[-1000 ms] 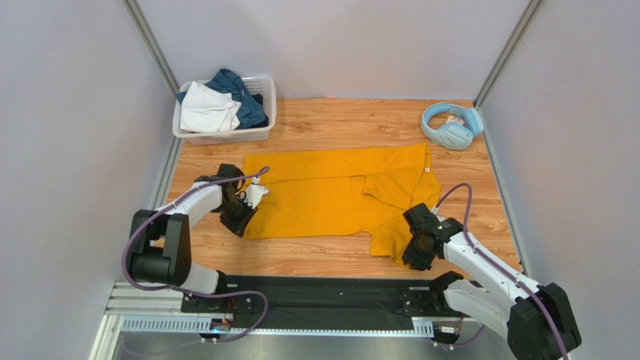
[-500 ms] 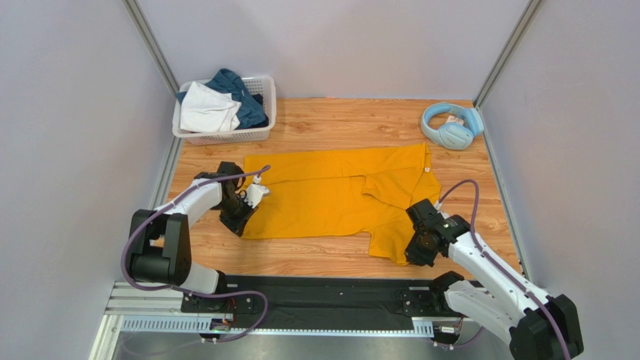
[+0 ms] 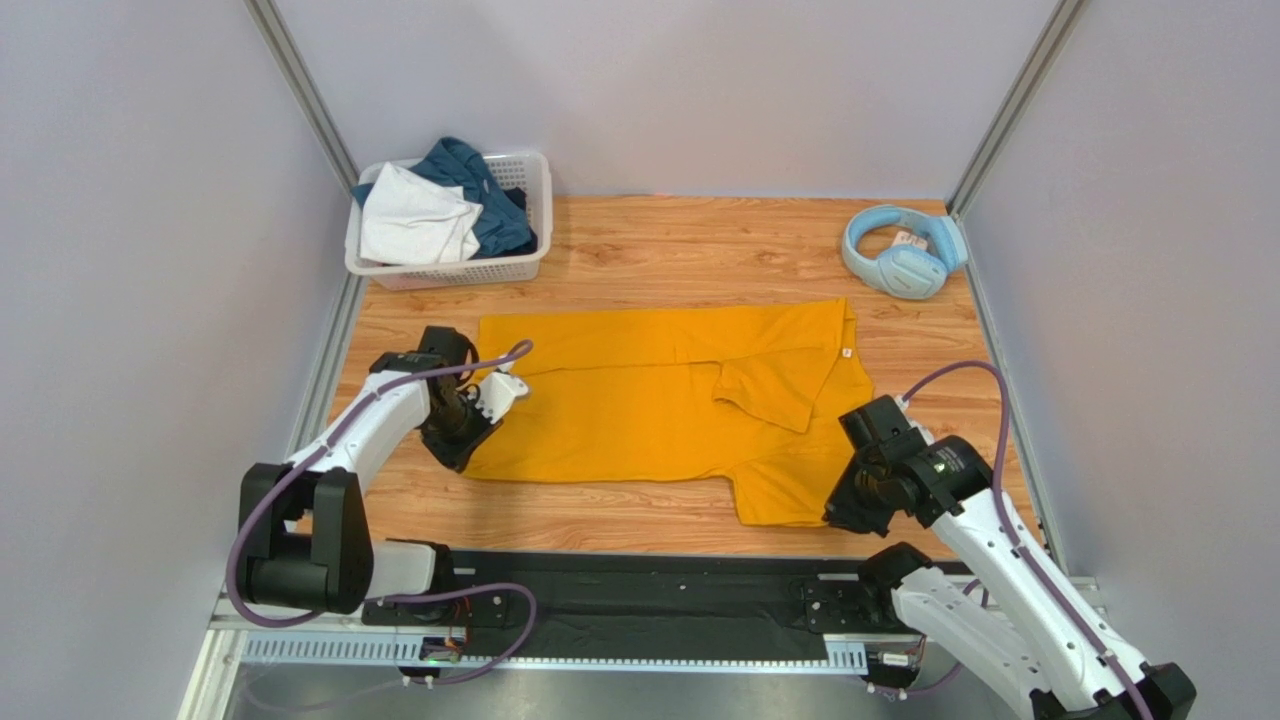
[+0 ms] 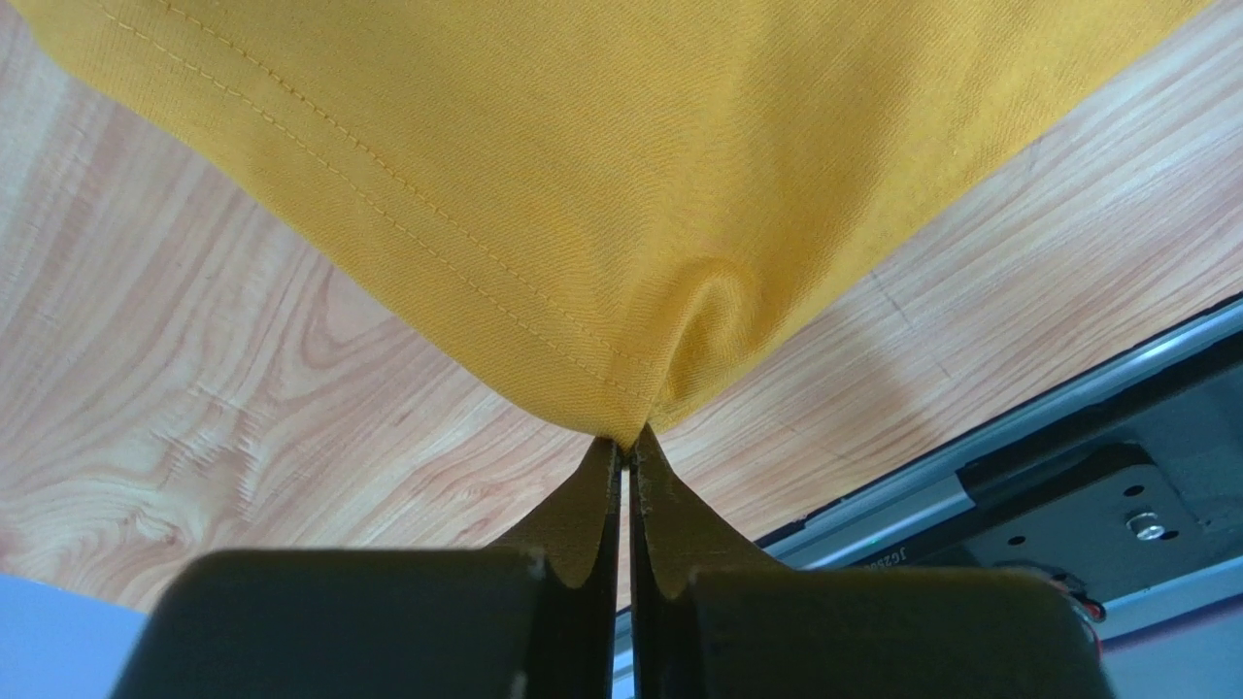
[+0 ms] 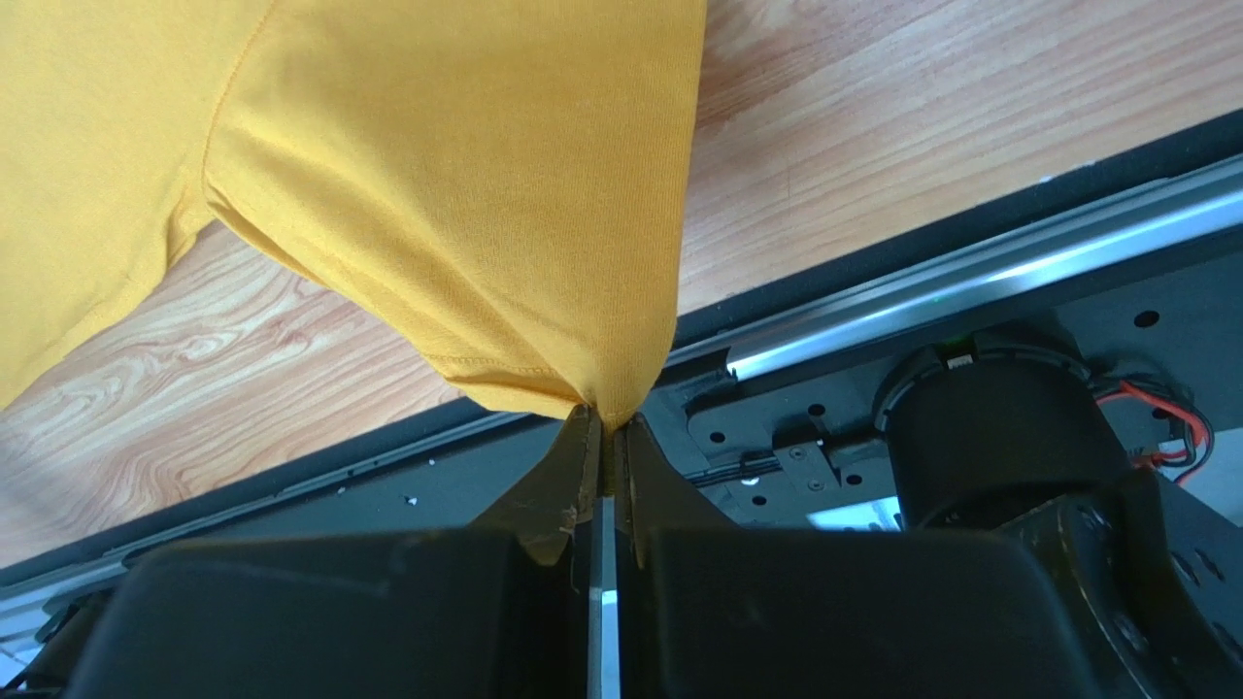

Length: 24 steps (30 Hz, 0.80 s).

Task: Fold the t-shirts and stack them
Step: Fold the tshirt

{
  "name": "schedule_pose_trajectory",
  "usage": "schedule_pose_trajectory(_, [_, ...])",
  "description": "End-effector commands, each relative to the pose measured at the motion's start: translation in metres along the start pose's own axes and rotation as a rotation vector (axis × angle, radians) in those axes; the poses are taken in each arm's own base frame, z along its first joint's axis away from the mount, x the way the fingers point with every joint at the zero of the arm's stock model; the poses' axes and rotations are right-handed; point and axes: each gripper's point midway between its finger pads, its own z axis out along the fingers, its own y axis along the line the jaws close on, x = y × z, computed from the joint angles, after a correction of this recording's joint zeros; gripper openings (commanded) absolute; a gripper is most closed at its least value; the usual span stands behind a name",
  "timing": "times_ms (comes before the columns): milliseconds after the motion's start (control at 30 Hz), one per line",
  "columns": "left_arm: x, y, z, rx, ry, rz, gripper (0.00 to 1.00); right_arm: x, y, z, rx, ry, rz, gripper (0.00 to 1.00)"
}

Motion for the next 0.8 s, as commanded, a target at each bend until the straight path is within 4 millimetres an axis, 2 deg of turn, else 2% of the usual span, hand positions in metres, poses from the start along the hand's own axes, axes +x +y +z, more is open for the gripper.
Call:
schedule_pose_trajectory(0, [0.011,0.002,-0.006,-0.023,0.023,0.044,0.02,0.012,-0.012,-0.018,0.020,0.046,0.000,0.00])
schedule_pose_trajectory(167, [0.017,0.005,-0.012,-0.048,0.024,0.067,0.02,0.019,-0.020,-0.034,0.002,0.059,0.001,0.00])
schedule_pose_trajectory(333, [0.022,0.010,-0.018,-0.074,0.032,0.077,0.02,0.023,-0.022,-0.040,0.002,0.073,-0.012,0.00])
schedule_pose_trajectory(567, [0.016,0.025,-0.026,-0.119,0.028,0.090,0.02,-0.001,-0.001,-0.059,-0.031,0.004,-0.030,0.00])
schedule_pose_trajectory(767, [-0.005,0.050,-0.035,-0.185,0.000,0.115,0.02,-0.028,0.020,-0.070,-0.049,-0.078,-0.052,0.00])
